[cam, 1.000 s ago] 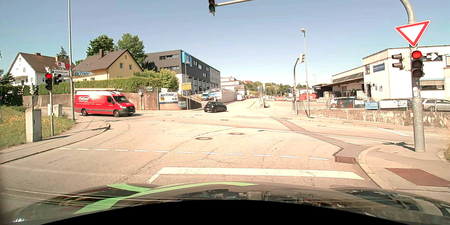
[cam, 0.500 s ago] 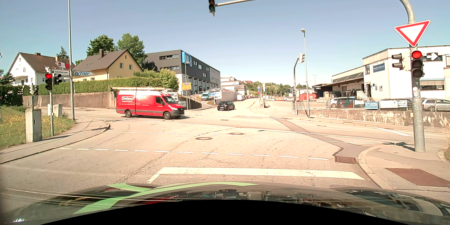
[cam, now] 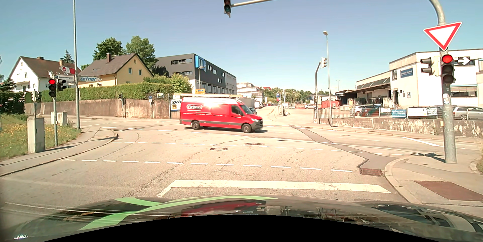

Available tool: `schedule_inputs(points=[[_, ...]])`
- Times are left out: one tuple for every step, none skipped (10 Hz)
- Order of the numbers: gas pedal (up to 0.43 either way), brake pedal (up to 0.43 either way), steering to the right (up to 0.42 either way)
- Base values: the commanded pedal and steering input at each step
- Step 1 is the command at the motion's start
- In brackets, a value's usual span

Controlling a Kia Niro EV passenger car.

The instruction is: Follow the waypoints while adhering to traffic rules and regulations

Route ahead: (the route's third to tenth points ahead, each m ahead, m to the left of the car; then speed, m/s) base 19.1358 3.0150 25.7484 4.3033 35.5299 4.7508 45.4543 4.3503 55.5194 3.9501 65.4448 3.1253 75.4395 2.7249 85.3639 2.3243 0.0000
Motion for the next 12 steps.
schedule_inputs(points=[[0.000,0.543,0.017],[0.000,0.549,0.017],[0.000,0.543,0.017],[0.000,0.543,0.017],[0.000,0.543,0.017],[0.000,0.543,0.016],[0.000,0.543,0.016],[0.000,0.543,0.015],[0.000,0.543,0.015],[0.000,0.543,0.015],[0.000,0.543,0.015],[0.000,0.543,0.015]])
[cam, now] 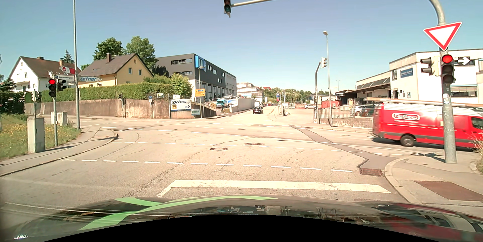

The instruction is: Follow the waypoints while adhering to traffic rules and regulations

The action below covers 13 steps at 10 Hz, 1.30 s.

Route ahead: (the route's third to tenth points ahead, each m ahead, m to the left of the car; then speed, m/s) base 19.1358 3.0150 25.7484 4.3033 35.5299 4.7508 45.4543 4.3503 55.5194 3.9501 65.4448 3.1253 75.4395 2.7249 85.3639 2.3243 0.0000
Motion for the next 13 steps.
schedule_inputs(points=[[0.000,0.543,0.015],[0.000,0.543,0.015],[0.000,0.543,0.015],[0.000,0.543,0.015],[0.000,0.543,0.015],[0.000,0.543,0.015],[0.000,0.543,0.015],[0.000,0.543,0.014],[0.000,0.543,0.015],[0.000,0.549,0.014],[0.000,0.543,0.014],[0.000,0.543,0.014],[0.000,0.543,0.015]])
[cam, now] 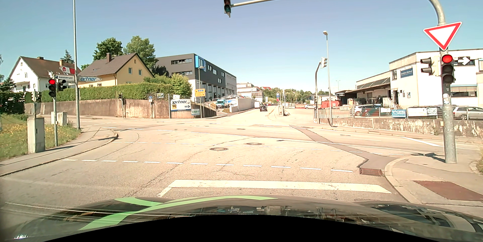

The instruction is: Follow the waypoints while adhering to traffic rules and regulations

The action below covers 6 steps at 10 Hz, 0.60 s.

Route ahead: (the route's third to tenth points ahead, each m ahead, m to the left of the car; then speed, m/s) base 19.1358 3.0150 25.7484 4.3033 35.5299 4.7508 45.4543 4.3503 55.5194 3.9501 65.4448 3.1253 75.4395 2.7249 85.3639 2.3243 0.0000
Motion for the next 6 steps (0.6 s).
schedule_inputs(points=[[0.000,0.549,0.014],[0.000,0.549,0.014],[0.000,0.543,0.014],[0.000,0.549,0.014],[0.000,0.543,0.014],[0.000,0.543,0.014]])
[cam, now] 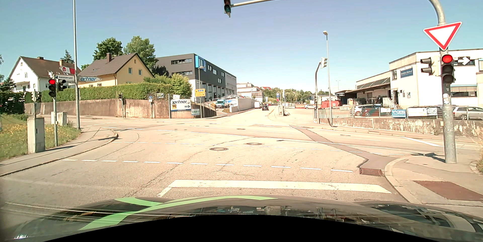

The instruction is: Follow the waypoints while adhering to traffic rules and regulations

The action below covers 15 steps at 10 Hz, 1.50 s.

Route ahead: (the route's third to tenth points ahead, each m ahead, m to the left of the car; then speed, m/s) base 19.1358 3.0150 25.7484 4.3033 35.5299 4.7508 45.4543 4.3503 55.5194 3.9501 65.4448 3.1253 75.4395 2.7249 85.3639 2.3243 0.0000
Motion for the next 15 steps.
schedule_inputs(points=[[0.000,0.549,0.014],[0.000,0.543,0.014],[0.000,0.543,0.014],[0.000,0.549,0.014],[0.000,0.543,0.014],[0.000,0.543,0.014],[0.000,0.543,0.014],[0.000,0.543,0.014],[0.000,0.543,0.014],[0.000,0.543,0.014],[0.000,0.543,0.014],[0.000,0.543,0.014],[0.000,0.543,0.014],[0.000,0.549,0.015],[0.000,0.543,0.014]])
